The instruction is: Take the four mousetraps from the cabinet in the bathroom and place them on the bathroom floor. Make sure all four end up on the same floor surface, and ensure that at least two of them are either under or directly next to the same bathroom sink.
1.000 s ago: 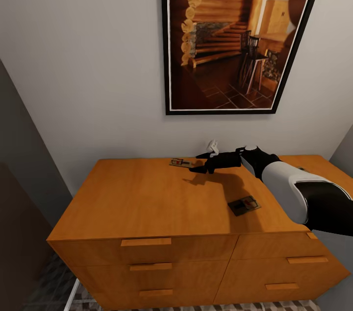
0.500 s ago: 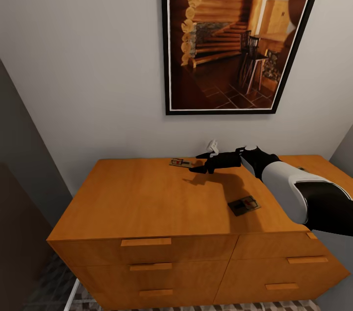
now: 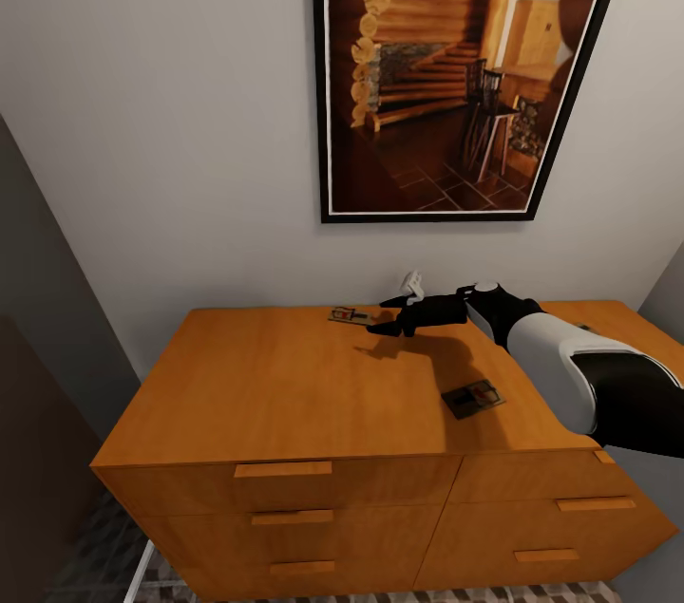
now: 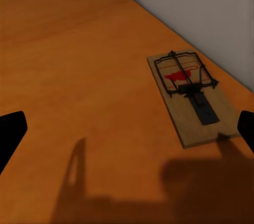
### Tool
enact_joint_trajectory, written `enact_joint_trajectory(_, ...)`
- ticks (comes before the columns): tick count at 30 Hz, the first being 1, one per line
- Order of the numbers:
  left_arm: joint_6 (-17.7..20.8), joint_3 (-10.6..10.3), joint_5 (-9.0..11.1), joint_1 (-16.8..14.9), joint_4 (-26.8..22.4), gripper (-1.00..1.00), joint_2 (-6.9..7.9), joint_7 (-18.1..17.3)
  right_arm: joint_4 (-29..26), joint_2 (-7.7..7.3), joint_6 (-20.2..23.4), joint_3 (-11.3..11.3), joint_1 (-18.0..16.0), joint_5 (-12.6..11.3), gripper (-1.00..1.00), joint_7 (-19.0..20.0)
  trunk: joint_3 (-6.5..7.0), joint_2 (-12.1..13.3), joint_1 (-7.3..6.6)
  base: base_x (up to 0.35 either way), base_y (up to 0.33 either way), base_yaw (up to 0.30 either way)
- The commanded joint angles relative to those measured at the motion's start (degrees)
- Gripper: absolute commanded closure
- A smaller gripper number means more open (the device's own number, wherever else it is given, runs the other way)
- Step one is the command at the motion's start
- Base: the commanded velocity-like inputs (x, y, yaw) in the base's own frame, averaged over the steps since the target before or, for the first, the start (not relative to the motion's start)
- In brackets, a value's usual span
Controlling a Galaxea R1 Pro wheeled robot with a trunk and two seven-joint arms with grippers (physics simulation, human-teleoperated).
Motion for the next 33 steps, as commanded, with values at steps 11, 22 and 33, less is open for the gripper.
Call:
enact_joint_trajectory(11,-0.44,-0.19,0.02,-0.10,0.27,-1.00,0.01,0.14,-0.03,-0.06,-0.65,0.26,-0.03,0.07,-1.00,0.10,-0.05,-0.03,0.00,0.000,0.000,0.000)
enact_joint_trajectory(22,-0.44,-0.18,0.02,-0.10,0.27,-1.00,0.01,0.14,-0.03,0.01,-1.53,0.26,-0.03,0.00,-1.00,0.33,-0.10,-0.03,0.00,0.000,0.000,0.000)
enact_joint_trajectory(33,-0.44,-0.18,0.02,-0.10,0.27,-1.00,0.01,0.14,-0.03,0.03,-1.59,0.26,-0.03,-0.02,-1.00,0.30,-0.83,-0.03,0.00,0.000,0.000,0.000)
